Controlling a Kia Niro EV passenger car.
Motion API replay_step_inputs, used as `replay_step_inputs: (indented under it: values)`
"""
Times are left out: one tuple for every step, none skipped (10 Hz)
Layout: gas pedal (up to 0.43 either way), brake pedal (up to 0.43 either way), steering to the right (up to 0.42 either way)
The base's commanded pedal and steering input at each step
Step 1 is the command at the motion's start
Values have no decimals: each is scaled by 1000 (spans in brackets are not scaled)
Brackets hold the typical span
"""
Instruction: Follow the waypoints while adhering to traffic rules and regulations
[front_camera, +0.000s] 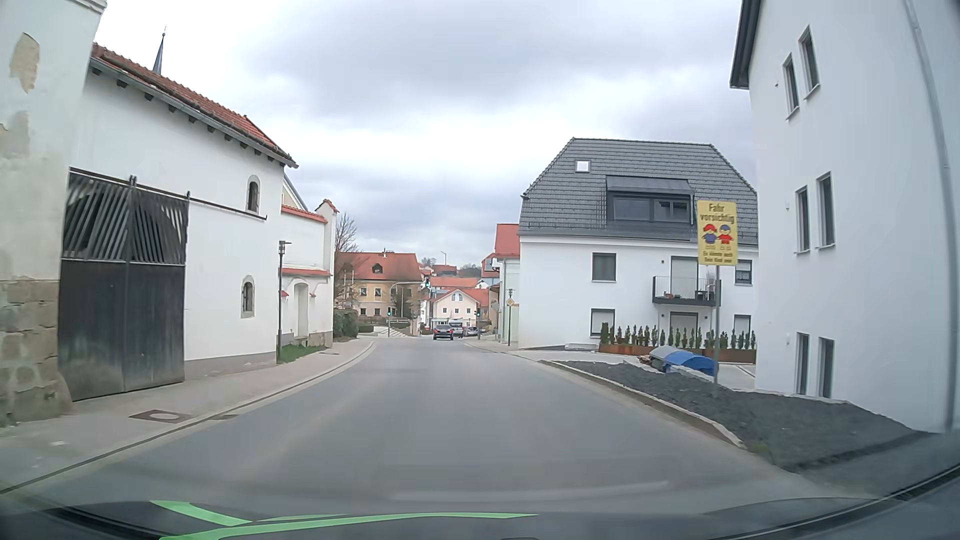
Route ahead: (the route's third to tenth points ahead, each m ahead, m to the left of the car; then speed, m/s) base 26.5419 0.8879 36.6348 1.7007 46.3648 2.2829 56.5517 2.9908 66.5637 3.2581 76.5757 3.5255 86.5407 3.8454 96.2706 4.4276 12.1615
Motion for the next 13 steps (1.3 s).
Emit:
replay_step_inputs:
  values:
    - [0, 110, -19]
    - [0, 116, -19]
    - [0, 116, -19]
    - [0, 122, -19]
    - [0, 128, -18]
    - [0, 128, -17]
    - [0, 134, -16]
    - [0, 134, -16]
    - [0, 134, -16]
    - [0, 134, -14]
    - [0, 134, -11]
    - [0, 134, -10]
    - [0, 128, -9]
